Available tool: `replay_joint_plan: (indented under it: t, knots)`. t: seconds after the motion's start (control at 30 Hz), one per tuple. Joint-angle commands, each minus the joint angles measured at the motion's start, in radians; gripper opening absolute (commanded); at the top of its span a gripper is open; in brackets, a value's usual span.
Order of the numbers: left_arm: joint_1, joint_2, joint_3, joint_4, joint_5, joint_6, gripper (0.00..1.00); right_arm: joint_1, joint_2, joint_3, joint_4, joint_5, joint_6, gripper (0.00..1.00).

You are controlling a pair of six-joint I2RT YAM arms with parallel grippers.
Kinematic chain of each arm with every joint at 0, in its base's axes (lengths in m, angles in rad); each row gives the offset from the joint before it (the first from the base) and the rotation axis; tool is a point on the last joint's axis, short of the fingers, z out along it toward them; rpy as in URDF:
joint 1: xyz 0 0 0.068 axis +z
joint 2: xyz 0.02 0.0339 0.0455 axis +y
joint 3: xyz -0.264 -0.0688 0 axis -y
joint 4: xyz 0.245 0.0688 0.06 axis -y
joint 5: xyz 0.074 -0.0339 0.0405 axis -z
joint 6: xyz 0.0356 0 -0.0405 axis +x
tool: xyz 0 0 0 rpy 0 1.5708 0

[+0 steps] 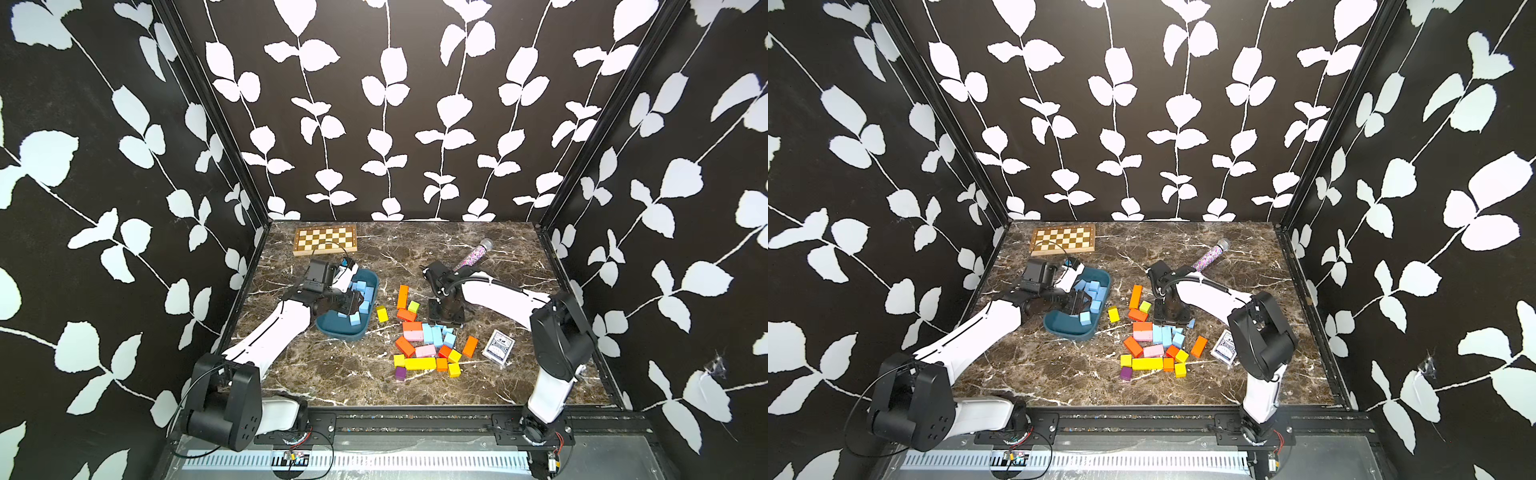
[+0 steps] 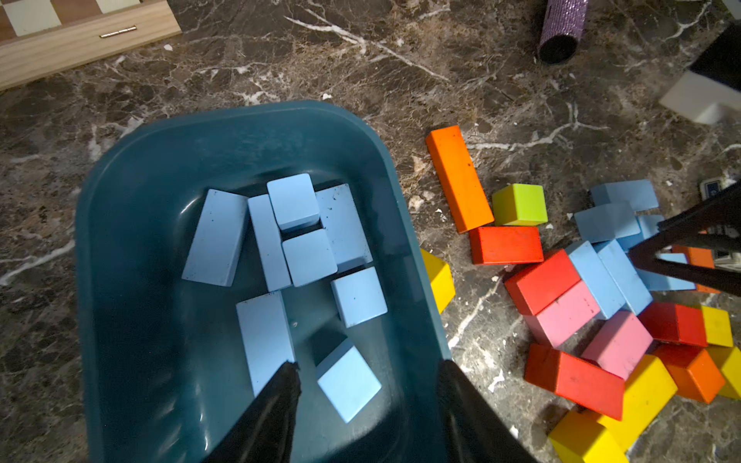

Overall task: Pick out the blue building blocks
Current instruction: Pick up the building block from the center of the board.

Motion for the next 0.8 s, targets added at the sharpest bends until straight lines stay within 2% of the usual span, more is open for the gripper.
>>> replay_joint_plan:
  t: [0.0, 0.57, 0.7, 0.77]
  knots:
    - [0.007, -0.031, -0.014, 0.012, 0.025, 0.005, 0.57, 0.005, 0.018, 0.041, -0.034, 0.038, -0.001, 0.51]
    - [0.008, -0.026, -0.022, 0.018, 0.039, -0.005, 0.57, 0.006, 0.089, 0.081, -0.053, 0.104, -0.003, 0.51]
    - [0.008, -0.025, -0.025, 0.022, 0.044, -0.007, 0.57, 0.005, 0.096, 0.079, -0.046, 0.112, -0.007, 0.44]
    - [0.008, -0.024, -0.027, 0.025, 0.045, -0.009, 0.57, 0.004, 0.100, 0.079, -0.040, 0.112, -0.008, 0.43]
